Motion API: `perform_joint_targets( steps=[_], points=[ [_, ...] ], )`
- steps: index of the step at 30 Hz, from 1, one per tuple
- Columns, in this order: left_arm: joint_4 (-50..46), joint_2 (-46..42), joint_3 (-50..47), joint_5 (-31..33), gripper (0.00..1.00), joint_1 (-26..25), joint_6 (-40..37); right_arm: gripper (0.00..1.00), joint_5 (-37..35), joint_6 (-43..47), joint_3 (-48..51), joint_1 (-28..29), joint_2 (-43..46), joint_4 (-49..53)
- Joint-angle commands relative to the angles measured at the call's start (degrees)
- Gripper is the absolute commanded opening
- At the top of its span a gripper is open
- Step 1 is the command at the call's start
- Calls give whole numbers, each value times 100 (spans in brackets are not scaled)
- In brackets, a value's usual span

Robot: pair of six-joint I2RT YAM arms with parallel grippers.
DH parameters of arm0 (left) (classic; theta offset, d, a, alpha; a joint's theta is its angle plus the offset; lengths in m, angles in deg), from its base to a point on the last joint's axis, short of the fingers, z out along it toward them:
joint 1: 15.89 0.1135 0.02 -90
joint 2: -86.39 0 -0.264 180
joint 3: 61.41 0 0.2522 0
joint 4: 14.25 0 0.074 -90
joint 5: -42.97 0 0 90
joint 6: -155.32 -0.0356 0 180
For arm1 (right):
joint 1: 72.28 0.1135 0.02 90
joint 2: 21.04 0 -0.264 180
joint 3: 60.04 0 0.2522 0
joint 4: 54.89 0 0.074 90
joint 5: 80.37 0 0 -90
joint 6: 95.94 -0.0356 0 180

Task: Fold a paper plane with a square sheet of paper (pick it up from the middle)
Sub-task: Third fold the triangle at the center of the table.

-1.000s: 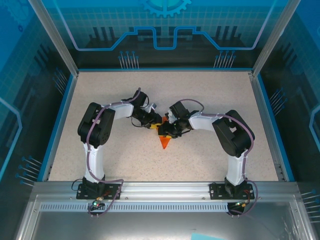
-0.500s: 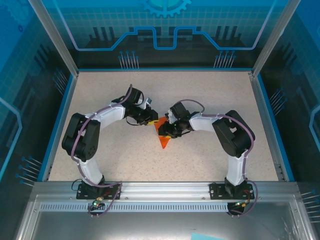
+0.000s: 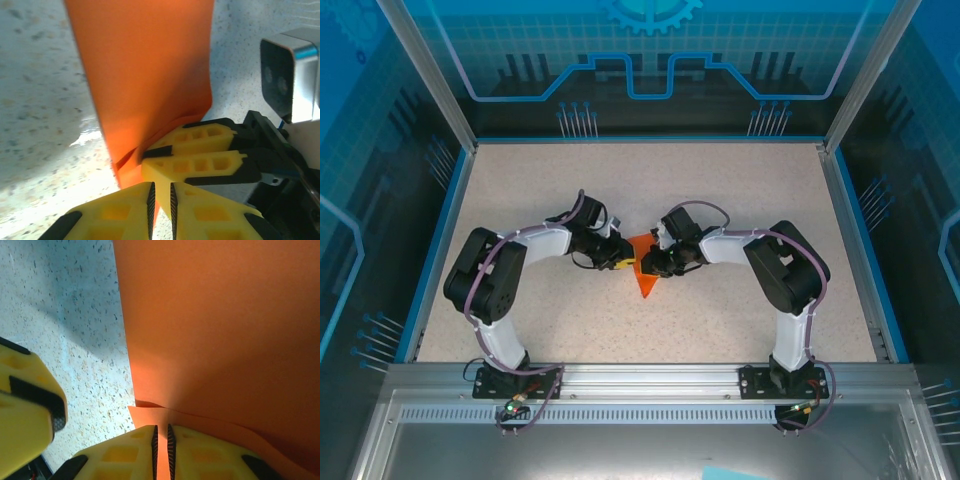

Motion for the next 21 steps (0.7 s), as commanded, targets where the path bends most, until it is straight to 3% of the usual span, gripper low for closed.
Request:
perform_joint_targets(
  steps=[1, 21],
  points=[
    [213, 148, -89, -191, 18, -65, 156, 15, -139, 72, 181, 61, -156, 349],
    [224, 651, 29, -301, 17, -279, 22, 11, -234, 65, 282, 41, -29, 418]
  ],
)
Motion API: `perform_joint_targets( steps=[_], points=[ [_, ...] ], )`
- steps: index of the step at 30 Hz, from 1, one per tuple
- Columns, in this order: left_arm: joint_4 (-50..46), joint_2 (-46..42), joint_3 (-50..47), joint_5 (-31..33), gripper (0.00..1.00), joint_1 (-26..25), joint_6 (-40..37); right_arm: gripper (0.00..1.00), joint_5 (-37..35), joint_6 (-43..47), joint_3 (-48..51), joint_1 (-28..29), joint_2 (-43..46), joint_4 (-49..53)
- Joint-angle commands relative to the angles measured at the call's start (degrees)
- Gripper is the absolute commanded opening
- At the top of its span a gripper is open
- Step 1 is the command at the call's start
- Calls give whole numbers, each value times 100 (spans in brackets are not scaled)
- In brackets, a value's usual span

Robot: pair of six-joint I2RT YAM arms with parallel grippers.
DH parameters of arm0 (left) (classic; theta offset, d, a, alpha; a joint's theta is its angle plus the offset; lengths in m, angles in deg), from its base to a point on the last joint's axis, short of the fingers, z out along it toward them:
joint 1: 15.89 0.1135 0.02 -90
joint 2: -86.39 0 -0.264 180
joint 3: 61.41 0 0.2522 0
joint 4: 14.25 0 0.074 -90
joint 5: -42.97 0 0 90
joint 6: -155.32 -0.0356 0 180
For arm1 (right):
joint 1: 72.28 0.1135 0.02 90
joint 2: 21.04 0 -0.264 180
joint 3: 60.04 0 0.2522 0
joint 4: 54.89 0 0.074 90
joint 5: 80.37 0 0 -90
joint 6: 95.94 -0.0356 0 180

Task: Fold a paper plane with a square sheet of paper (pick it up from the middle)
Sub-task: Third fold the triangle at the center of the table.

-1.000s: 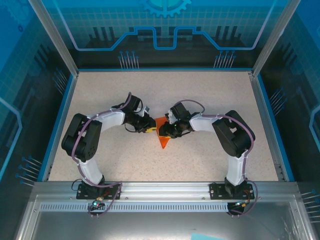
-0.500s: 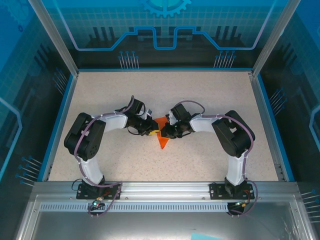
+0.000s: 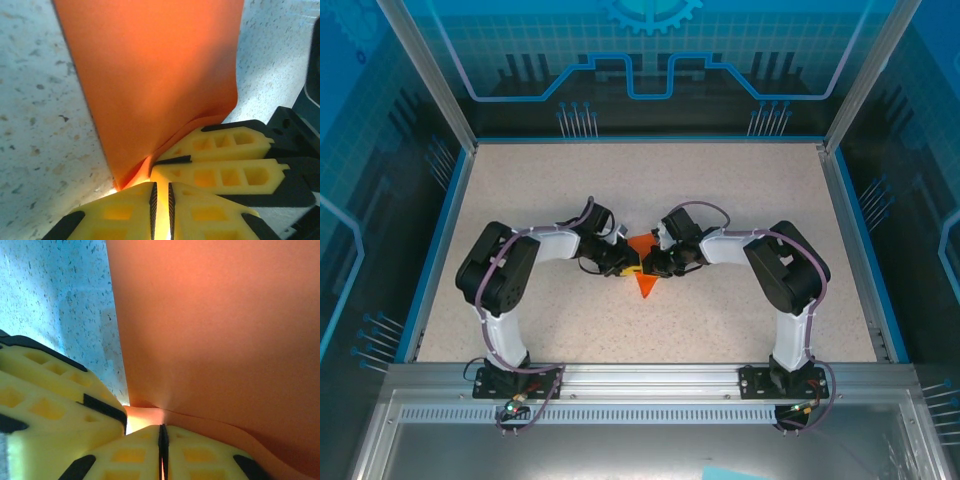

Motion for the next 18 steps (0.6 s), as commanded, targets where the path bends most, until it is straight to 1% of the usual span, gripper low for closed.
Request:
perform_joint_targets(
  steps=[1, 13, 18],
  points=[
    [-139, 170, 113, -138, 17, -102, -96, 11, -172, 57, 244, 37, -36, 443],
    [-353, 385, 243, -7, 16, -124, -278, 11, -79, 3, 349, 9, -2, 307],
    [-638, 477, 337, 206, 16, -128, -466, 17, 26, -51, 402, 9, 113, 134]
  ],
)
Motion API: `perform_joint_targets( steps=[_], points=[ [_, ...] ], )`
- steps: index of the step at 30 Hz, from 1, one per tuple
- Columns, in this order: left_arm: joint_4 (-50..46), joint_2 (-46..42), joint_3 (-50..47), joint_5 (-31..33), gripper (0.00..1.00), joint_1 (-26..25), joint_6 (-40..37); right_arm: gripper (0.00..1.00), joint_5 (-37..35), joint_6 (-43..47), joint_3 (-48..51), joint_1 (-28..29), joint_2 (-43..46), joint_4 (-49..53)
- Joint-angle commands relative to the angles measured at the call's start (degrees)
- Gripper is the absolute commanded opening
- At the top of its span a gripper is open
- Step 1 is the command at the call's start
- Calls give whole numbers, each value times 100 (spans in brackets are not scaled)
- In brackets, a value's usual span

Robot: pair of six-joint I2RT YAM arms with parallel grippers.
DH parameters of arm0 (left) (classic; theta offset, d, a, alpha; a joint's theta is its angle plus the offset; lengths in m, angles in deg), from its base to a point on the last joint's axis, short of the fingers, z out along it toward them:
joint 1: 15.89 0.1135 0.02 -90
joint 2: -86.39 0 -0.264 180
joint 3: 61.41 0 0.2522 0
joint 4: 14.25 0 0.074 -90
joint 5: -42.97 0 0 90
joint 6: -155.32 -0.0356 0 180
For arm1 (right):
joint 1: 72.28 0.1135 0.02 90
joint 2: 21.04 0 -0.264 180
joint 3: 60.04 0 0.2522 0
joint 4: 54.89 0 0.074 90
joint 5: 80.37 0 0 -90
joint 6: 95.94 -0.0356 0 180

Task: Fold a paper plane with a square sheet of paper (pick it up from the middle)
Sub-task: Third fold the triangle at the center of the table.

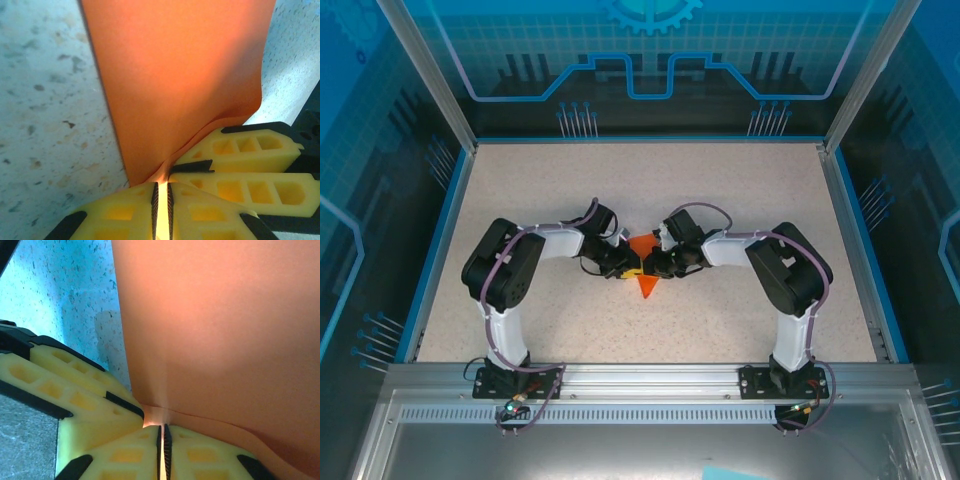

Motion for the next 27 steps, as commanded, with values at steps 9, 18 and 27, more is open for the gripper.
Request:
perform_joint_targets(
  steps=[9, 18, 27],
  points=[
    [-672, 584, 366, 426, 16, -76, -556, 19, 93, -60, 329, 8, 199, 177],
    [-1254, 822, 712, 831, 16, -115, -919, 19, 155, -123, 489, -39, 393, -98],
    [-1721, 1008, 1047, 1372, 15, -272, -1077, 19, 294, -246, 985, -146, 808, -640]
  ],
)
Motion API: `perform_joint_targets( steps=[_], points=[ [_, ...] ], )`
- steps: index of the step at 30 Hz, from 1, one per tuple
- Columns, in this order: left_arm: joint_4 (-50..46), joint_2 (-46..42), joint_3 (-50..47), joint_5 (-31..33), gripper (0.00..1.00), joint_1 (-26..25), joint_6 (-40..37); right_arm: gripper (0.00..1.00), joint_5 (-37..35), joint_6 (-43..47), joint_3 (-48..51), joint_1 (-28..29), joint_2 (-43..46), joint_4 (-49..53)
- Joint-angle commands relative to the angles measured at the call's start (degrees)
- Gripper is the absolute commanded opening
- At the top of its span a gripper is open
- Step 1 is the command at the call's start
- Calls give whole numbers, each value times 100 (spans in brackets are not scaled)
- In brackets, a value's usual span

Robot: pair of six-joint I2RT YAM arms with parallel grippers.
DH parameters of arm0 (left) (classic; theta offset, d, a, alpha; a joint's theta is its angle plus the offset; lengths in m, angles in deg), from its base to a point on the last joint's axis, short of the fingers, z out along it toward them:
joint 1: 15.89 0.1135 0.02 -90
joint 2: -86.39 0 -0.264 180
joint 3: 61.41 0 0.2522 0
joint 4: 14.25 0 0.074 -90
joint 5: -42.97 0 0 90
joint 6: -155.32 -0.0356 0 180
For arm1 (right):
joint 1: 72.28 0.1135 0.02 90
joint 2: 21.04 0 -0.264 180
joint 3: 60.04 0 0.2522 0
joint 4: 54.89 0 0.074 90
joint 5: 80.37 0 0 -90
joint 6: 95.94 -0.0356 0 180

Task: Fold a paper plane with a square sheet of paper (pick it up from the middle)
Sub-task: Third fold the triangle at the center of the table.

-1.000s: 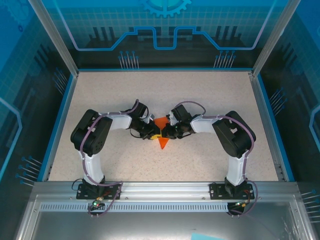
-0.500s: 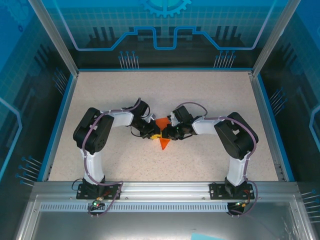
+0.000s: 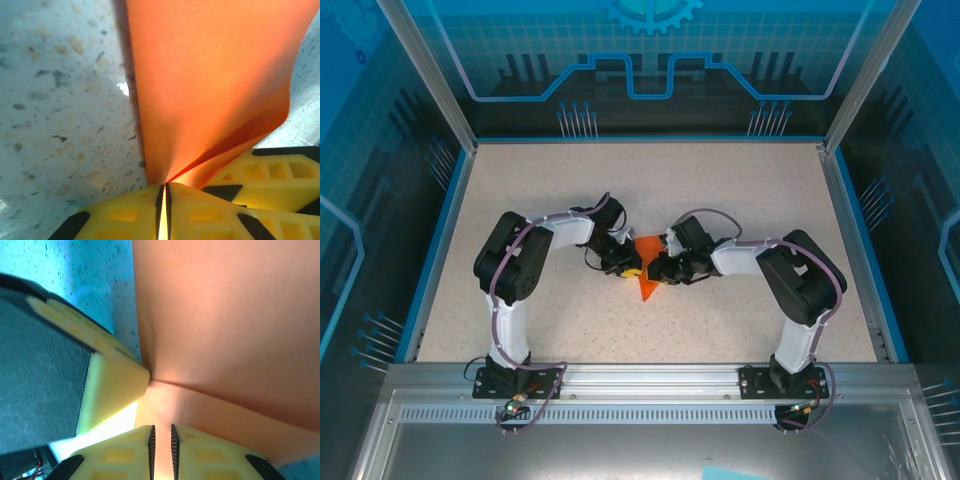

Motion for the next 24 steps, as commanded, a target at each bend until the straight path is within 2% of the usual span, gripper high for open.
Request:
perform_joint_targets(
  steps=[1, 14, 24],
  points=[
    [-39, 511, -19, 954, 14, -161, -210, 19, 162, -110, 270, -91, 264, -233],
    [-591, 635, 442, 1753, 14, -492, -323, 15, 544, -457, 411, -85, 363, -852],
    [-657, 735, 630, 1772, 14, -515, -330, 13, 661, -583, 730, 187, 337, -1073]
  ],
)
